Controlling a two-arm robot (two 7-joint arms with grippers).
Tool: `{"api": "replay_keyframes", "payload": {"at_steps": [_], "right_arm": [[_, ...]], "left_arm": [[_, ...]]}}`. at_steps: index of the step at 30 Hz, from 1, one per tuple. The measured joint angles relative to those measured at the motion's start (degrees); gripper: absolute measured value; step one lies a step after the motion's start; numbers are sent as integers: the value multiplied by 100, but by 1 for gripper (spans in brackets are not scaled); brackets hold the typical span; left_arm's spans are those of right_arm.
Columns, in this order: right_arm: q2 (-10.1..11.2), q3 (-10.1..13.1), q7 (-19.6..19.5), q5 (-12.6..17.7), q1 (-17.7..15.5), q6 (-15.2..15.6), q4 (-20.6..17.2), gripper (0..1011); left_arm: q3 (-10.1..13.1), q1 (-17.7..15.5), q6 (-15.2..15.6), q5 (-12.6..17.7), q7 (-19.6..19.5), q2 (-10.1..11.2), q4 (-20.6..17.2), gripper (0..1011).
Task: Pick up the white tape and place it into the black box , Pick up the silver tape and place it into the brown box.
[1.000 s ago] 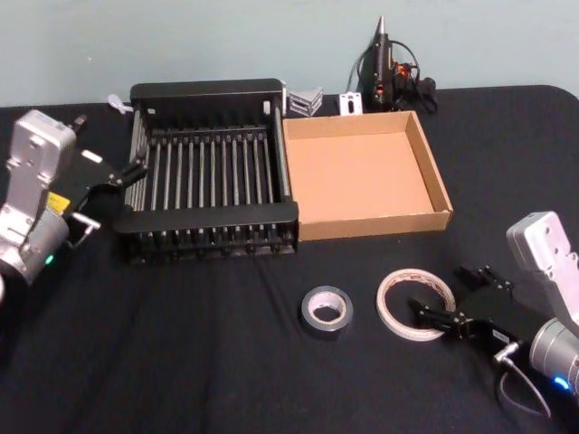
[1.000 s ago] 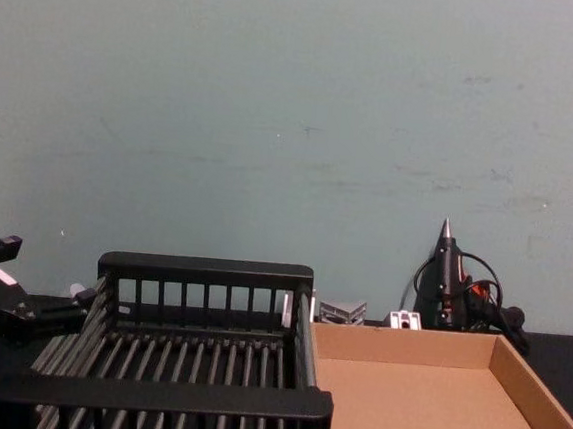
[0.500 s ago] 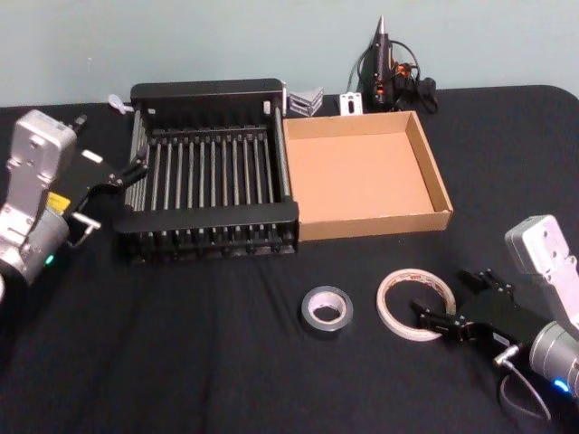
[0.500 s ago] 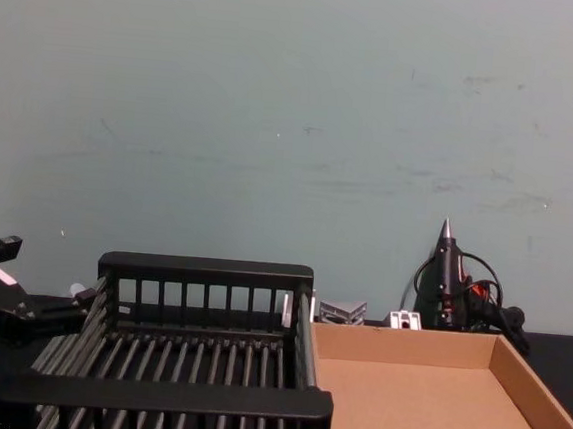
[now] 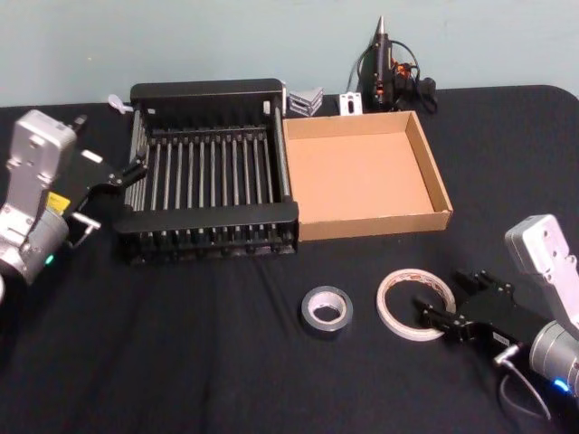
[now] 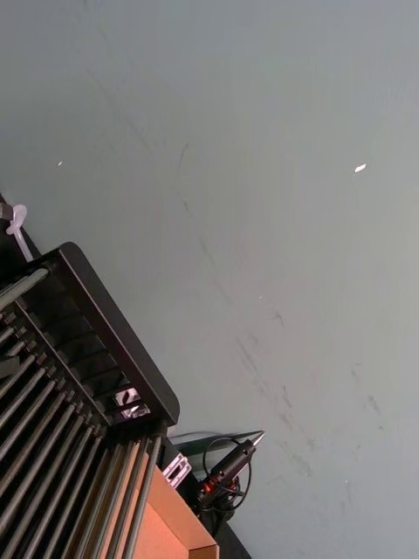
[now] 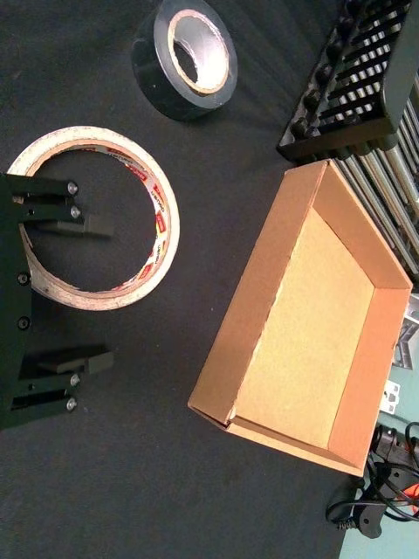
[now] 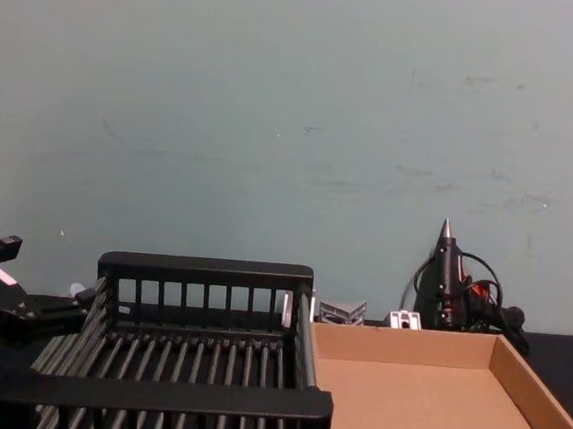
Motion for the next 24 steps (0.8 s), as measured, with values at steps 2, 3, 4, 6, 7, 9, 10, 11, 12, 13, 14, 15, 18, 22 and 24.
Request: {"api": "replay_keyframes", "payload": {"at_steps": [2,3,4,6,7,9,10,11,12,13,14,15,18,22,24], "right_arm": [[2,-2,-1,4,1,-1,0,798],[2,-2,-1,5,2,-1,0,786],[2,-3,-2,7,2,-2,0,731],[3,-4,-3,10,3,-2,0,685],[4,-4,-4,12,3,-3,0,624],[4,-4,-4,13,3,-3,0,590],[5,-4,-4,14,3,-4,0,564],[5,-4,-4,15,3,-4,0,564],[6,-5,-4,16,3,-5,0,503],[6,-4,-5,16,3,-5,0,419],[6,-4,-5,16,3,-5,0,419],[7,-5,-5,17,3,-6,0,385],[7,-4,-5,19,3,-7,0,277],[7,-4,-5,21,3,-8,0,166],[7,-4,-5,22,3,-8,0,136]], "left_arm": [[0,0,0,0,0,0,0,1001],[0,0,0,0,0,0,0,1001],[0,0,0,0,0,0,0,1001],[0,0,0,0,0,0,0,1001],[0,0,0,0,0,0,0,1001],[0,0,0,0,0,0,0,1001],[0,0,0,0,0,0,0,1001],[0,0,0,0,0,0,0,1001],[0,0,0,0,0,0,0,1001],[0,0,0,0,0,0,0,1001],[0,0,0,0,0,0,0,1001],[0,0,0,0,0,0,0,1001],[0,0,0,0,0,0,0,1001],[0,0,0,0,0,0,0,1001],[0,0,0,0,0,0,0,1001]]}}
